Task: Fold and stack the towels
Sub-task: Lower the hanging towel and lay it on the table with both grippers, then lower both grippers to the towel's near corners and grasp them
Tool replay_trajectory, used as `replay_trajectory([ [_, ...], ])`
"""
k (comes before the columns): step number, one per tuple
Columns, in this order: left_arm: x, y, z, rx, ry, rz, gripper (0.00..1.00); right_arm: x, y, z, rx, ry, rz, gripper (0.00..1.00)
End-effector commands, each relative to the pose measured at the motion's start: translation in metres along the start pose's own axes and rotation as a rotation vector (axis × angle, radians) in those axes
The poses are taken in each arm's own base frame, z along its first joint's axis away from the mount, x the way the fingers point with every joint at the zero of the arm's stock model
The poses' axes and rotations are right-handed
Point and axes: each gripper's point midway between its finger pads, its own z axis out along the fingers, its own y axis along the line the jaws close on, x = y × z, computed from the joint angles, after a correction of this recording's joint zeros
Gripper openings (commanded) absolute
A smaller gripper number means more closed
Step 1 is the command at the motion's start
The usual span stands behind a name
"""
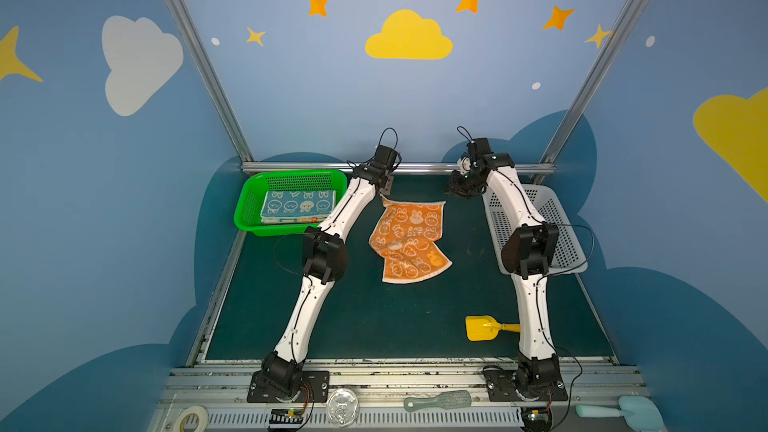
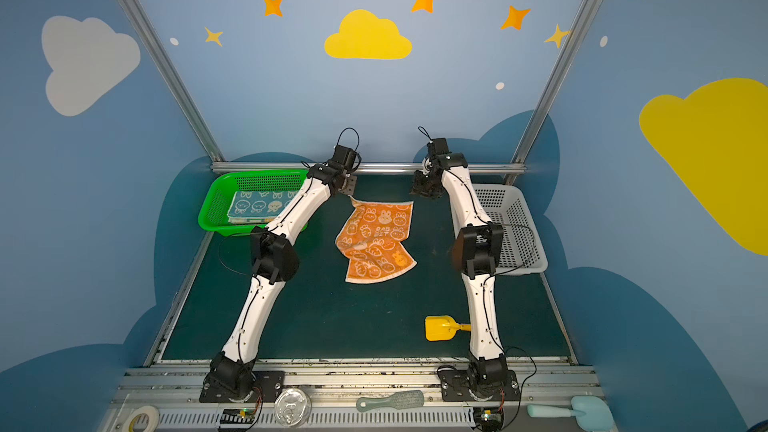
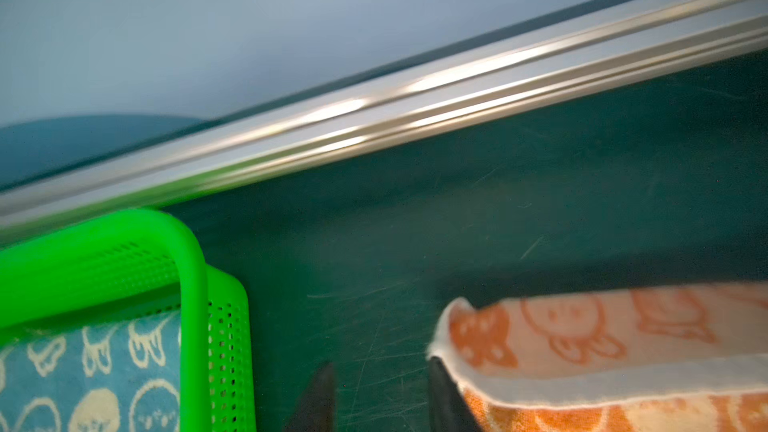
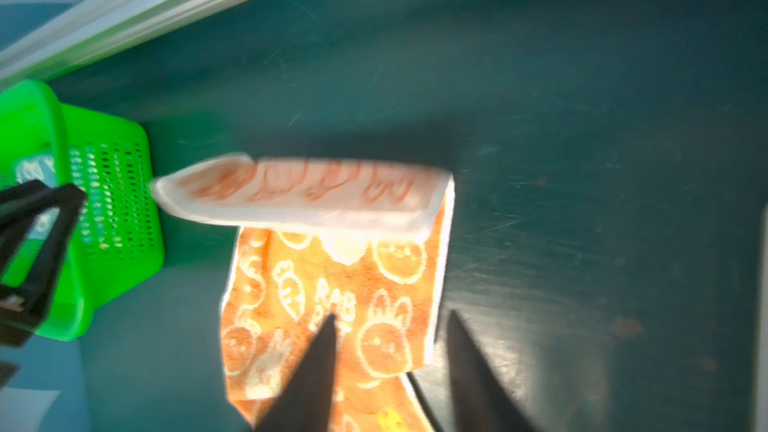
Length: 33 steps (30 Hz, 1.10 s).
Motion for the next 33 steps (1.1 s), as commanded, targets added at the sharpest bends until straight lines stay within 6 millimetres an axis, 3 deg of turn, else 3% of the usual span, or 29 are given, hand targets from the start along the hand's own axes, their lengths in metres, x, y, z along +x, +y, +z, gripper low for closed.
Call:
replay_trajectory([
  [1,-0.003,0.015,-0.021,-0.017,0.011,-0.006,0.52,-0.005,0.002,-0.008,-0.012,-0.012,0.006,0.62],
  [5,-0.015,0.019,-0.05,0.015,-0.01,-0.034,0.76,0.002,0.012,-0.035,-0.033,-0.006,-0.009,0.69],
  [7,-0.018,0.018,-0.068,0.048,-0.012,-0.048,0.96,0.013,0.014,-0.049,-0.031,0.01,0.011,0.74],
  [12,-0.005,0.009,-0.114,0.116,0.028,-0.085,1.0,0.062,0.011,-0.07,0.002,0.091,0.05,0.8],
  [14,0.008,-0.002,-0.13,0.179,0.058,-0.108,1.0,0.09,0.005,-0.073,0.019,0.146,0.082,0.8],
  [17,0.044,-0.023,-0.145,0.281,0.113,-0.137,1.0,0.133,-0.006,-0.068,0.035,0.236,0.117,0.76],
  [20,0.088,-0.041,-0.16,0.43,0.162,-0.192,1.0,0.173,-0.017,-0.054,0.026,0.326,0.148,0.7],
  [24,0.142,-0.046,-0.176,0.518,0.194,-0.265,1.0,0.217,-0.028,-0.03,0.022,0.404,0.154,0.62],
  [28,0.182,-0.044,-0.184,0.515,0.243,-0.26,1.0,0.236,-0.04,-0.009,0.043,0.444,0.153,0.48],
  [33,0.212,-0.049,-0.186,0.525,0.286,-0.25,1.0,0.239,-0.048,0.011,0.056,0.452,0.154,0.43],
])
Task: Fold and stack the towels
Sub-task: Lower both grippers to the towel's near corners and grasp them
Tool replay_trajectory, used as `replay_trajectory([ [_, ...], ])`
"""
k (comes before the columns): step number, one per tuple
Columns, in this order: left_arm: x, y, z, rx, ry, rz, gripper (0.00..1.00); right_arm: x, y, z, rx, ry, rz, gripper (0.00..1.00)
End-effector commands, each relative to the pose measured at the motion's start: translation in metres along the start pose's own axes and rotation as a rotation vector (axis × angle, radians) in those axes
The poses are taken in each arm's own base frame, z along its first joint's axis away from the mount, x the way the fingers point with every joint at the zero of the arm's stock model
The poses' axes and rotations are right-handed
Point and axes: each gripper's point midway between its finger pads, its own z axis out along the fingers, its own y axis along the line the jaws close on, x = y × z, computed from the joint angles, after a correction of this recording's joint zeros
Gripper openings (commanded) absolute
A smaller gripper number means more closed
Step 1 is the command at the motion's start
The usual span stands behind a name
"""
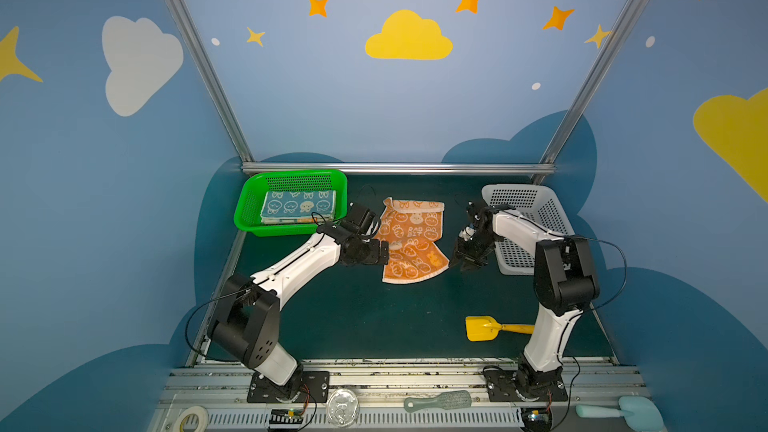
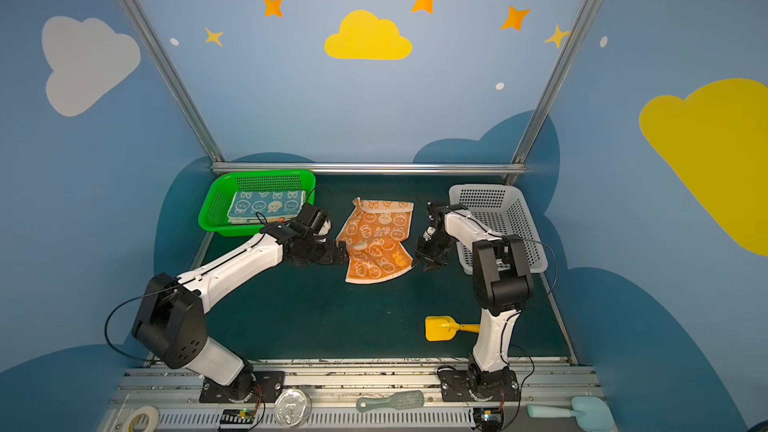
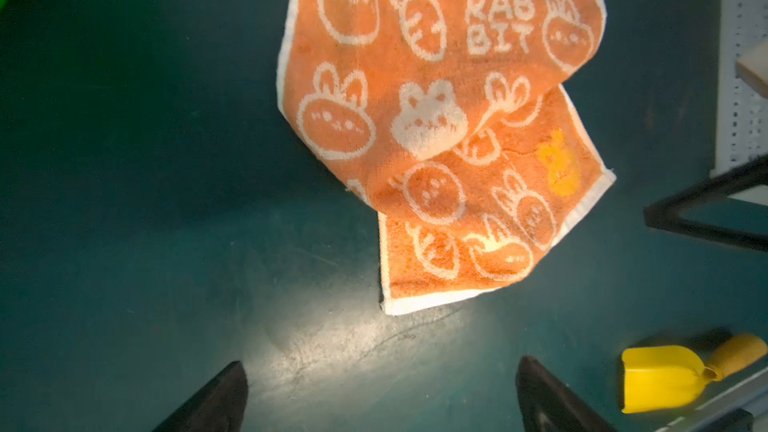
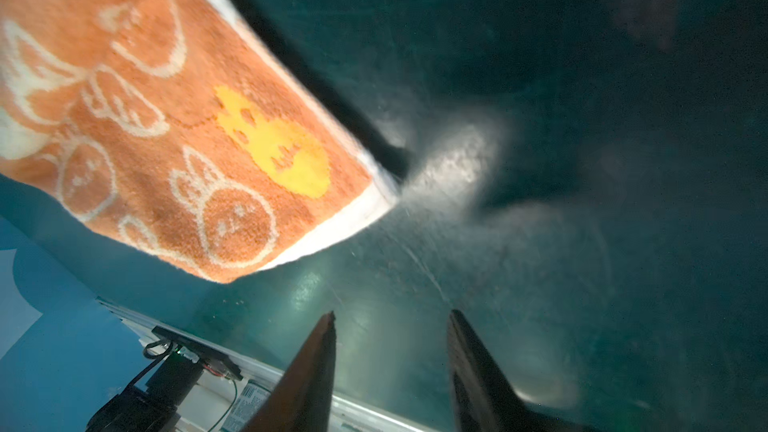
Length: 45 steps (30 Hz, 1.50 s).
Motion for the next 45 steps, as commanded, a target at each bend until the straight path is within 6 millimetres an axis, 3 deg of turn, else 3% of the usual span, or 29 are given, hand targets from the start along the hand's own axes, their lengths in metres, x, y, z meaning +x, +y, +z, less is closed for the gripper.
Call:
replay_trajectory([
  [1,0.001,-0.013,-0.004,0.064,-0.029,-0.008,1.0,-0.013,0.001,0.011,-0.008,-0.028,-0.016,0.43],
  [11,0.018,-0.009,0.011,0.059,0.022,-0.009,1.0,-0.028,-0.002,0.031,0.014,-0.035,-0.013,0.41],
  [21,0.03,-0.003,0.018,0.048,0.051,-0.011,1.0,-0.027,-0.002,0.041,0.025,-0.031,-0.021,0.25],
  [31,0.049,0.006,0.03,0.02,0.113,0.002,0.97,-0.034,0.005,0.041,0.002,-0.046,-0.025,0.0],
  [36,0.06,0.01,0.045,0.002,0.175,-0.003,0.87,-0.031,0.008,0.036,0.003,-0.051,-0.032,0.0],
  [45,0.065,0.0,0.079,-0.001,0.251,-0.005,0.67,-0.022,0.012,0.033,-0.003,-0.049,-0.043,0.0],
])
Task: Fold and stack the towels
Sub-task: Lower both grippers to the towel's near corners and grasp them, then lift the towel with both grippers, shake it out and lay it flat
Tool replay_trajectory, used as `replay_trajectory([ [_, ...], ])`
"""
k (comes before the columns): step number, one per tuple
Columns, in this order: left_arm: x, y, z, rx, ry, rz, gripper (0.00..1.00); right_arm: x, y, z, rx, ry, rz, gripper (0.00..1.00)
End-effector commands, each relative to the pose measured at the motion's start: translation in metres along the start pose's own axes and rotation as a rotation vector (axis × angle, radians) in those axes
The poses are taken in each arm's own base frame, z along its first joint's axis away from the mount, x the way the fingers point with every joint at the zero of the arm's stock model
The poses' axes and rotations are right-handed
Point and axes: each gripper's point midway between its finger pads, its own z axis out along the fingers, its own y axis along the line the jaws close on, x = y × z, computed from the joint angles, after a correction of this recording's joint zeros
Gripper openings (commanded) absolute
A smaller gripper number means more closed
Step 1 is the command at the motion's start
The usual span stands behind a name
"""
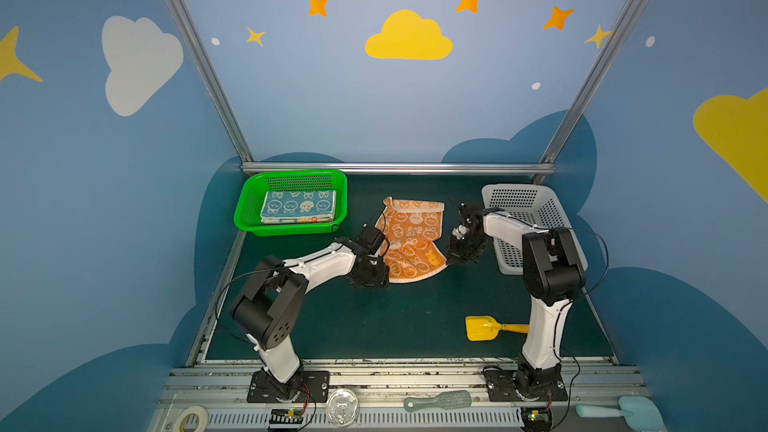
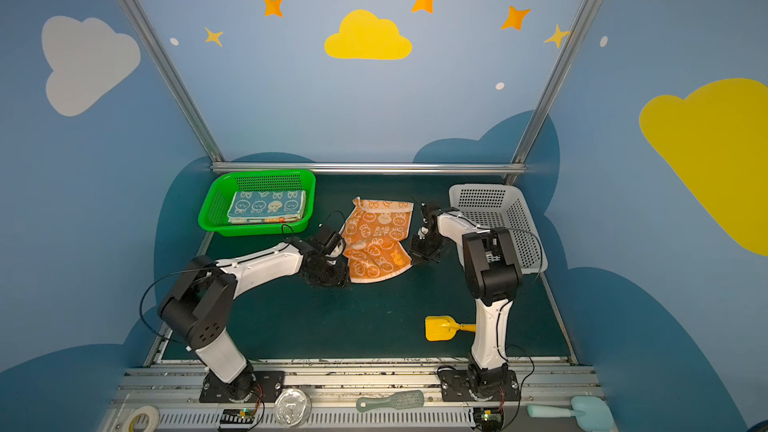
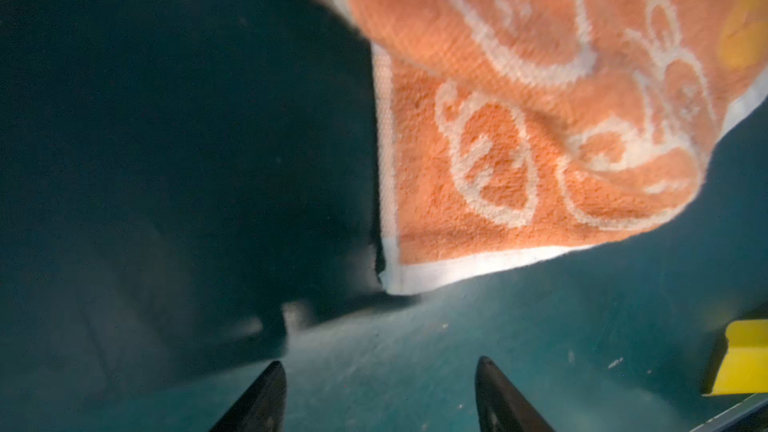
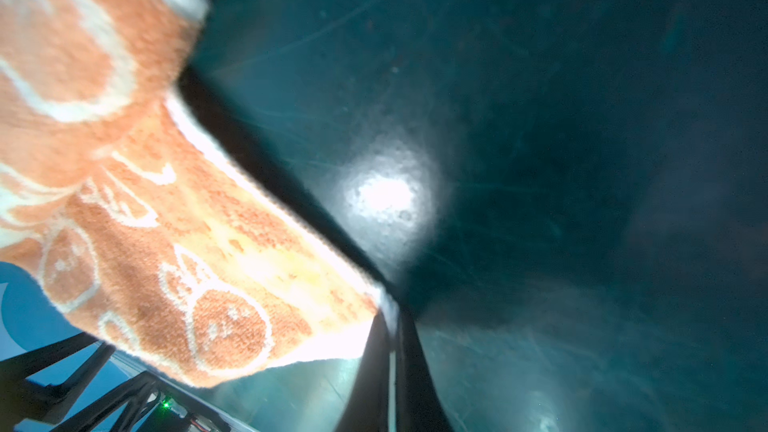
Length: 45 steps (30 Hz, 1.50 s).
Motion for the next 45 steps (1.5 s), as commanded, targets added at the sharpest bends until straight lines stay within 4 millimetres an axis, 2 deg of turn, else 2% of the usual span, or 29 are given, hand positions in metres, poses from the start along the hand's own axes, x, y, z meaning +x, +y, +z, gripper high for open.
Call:
replay_trajectory([
  [1,-0.004,-0.01,0.007,0.02,0.016,0.003,0.66,0.007,0.003,0.0,0.01,0.004,-0.013,0.0],
  [8,-0.011,-0.001,0.019,-0.058,0.019,0.012,0.54,0.01,0.005,-0.003,0.003,0.0,-0.025,0.0],
  [15,-0.007,0.011,0.034,-0.108,0.04,0.011,0.36,0.011,0.007,-0.006,-0.004,-0.006,-0.034,0.0],
  [34,-0.02,0.025,0.046,-0.17,0.003,0.012,0.31,0.012,0.009,-0.012,-0.008,-0.016,-0.059,0.0],
  [39,-0.015,0.03,0.05,-0.182,0.016,0.014,0.21,0.012,0.01,-0.013,-0.012,-0.017,-0.059,0.0],
  [44,-0.014,0.037,0.053,-0.21,0.02,0.022,0.03,0.011,0.014,-0.016,-0.021,-0.022,-0.062,0.0],
  [45,-0.015,0.039,0.053,-0.213,0.017,0.019,0.03,0.011,0.014,-0.018,-0.023,-0.023,-0.066,0.0],
])
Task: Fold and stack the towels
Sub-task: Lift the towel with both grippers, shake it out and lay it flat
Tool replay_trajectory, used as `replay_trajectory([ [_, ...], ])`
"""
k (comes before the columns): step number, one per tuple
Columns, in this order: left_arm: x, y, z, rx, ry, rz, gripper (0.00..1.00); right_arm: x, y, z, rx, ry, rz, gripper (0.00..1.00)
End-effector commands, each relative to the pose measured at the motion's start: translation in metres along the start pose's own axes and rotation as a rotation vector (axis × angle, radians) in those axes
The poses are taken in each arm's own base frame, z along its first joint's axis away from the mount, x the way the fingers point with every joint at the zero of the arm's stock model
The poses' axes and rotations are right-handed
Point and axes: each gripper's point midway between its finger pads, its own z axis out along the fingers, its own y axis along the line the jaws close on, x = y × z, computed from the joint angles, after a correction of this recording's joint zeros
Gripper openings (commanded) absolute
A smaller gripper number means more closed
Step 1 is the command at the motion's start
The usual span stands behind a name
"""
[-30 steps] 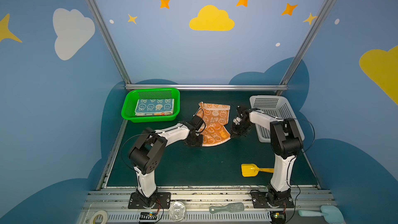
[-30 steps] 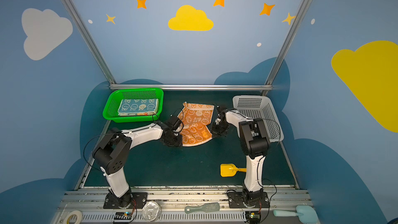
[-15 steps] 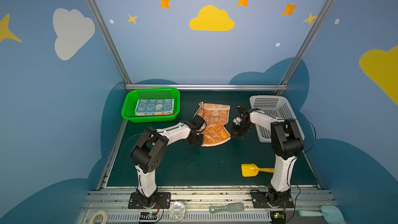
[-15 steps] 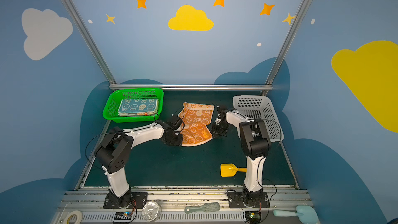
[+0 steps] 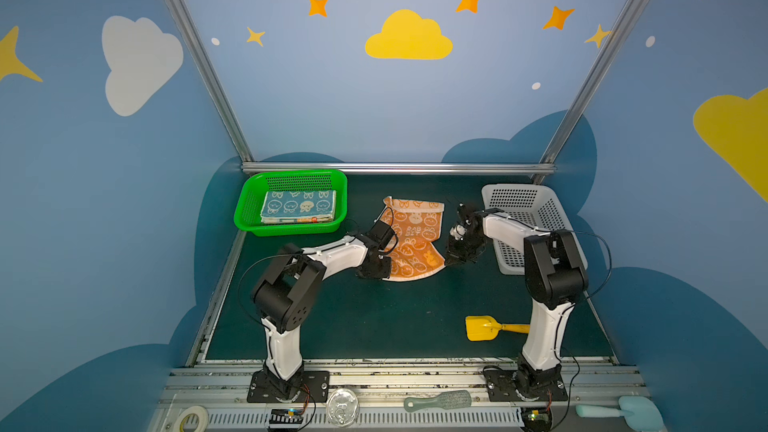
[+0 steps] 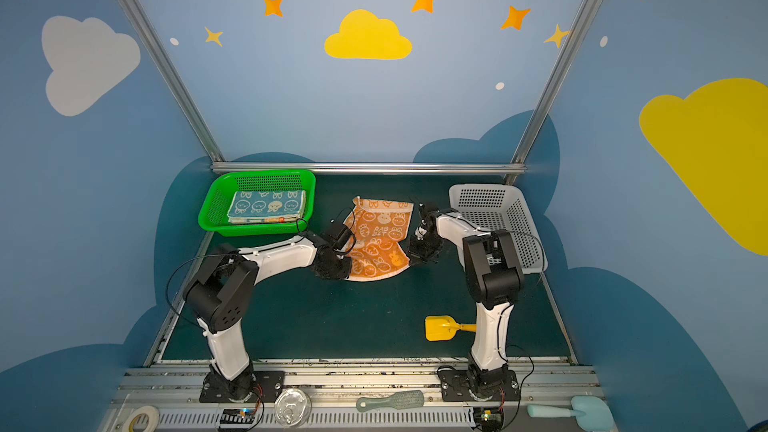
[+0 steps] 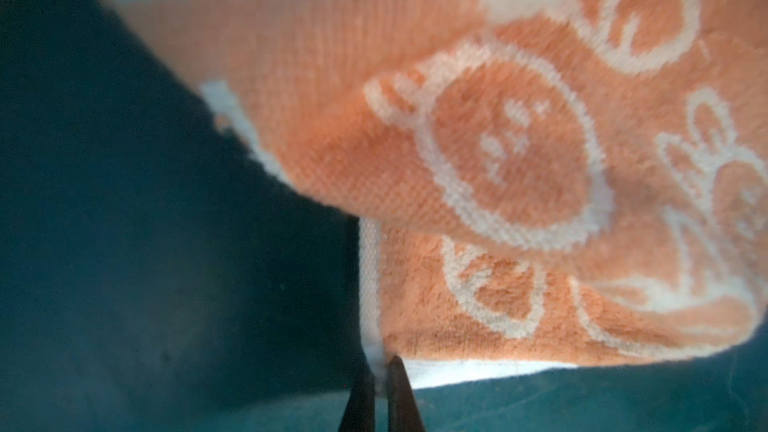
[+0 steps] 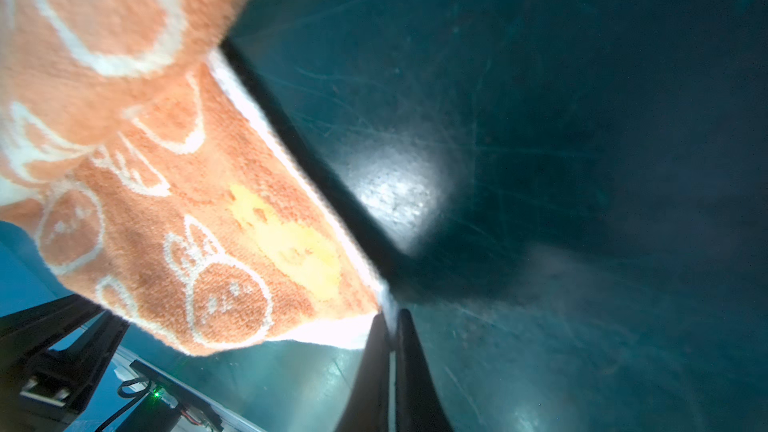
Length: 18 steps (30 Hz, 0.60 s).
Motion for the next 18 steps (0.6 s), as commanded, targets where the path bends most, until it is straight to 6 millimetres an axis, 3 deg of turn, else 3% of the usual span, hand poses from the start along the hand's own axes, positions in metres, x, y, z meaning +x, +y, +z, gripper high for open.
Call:
replay_trajectory([
  [1,0.019,0.03,0.034,-0.102,0.066,0.001,0.03,0.004,0.009,-0.016,-0.014,-0.016,-0.025,0.0],
  [4,0.001,0.031,0.018,-0.074,0.029,-0.018,0.03,0.004,0.016,-0.032,-0.017,-0.035,-0.04,0.0],
  [6,-0.022,0.029,-0.012,-0.038,-0.041,-0.039,0.03,0.002,0.025,-0.051,-0.025,-0.064,-0.056,0.0],
  [13,-0.118,0.016,-0.172,0.057,-0.39,-0.084,0.03,-0.013,0.075,-0.162,-0.069,-0.249,-0.134,0.0],
  [18,-0.166,0.006,-0.296,0.094,-0.672,-0.066,0.03,-0.018,0.114,-0.254,-0.117,-0.426,-0.225,0.0],
])
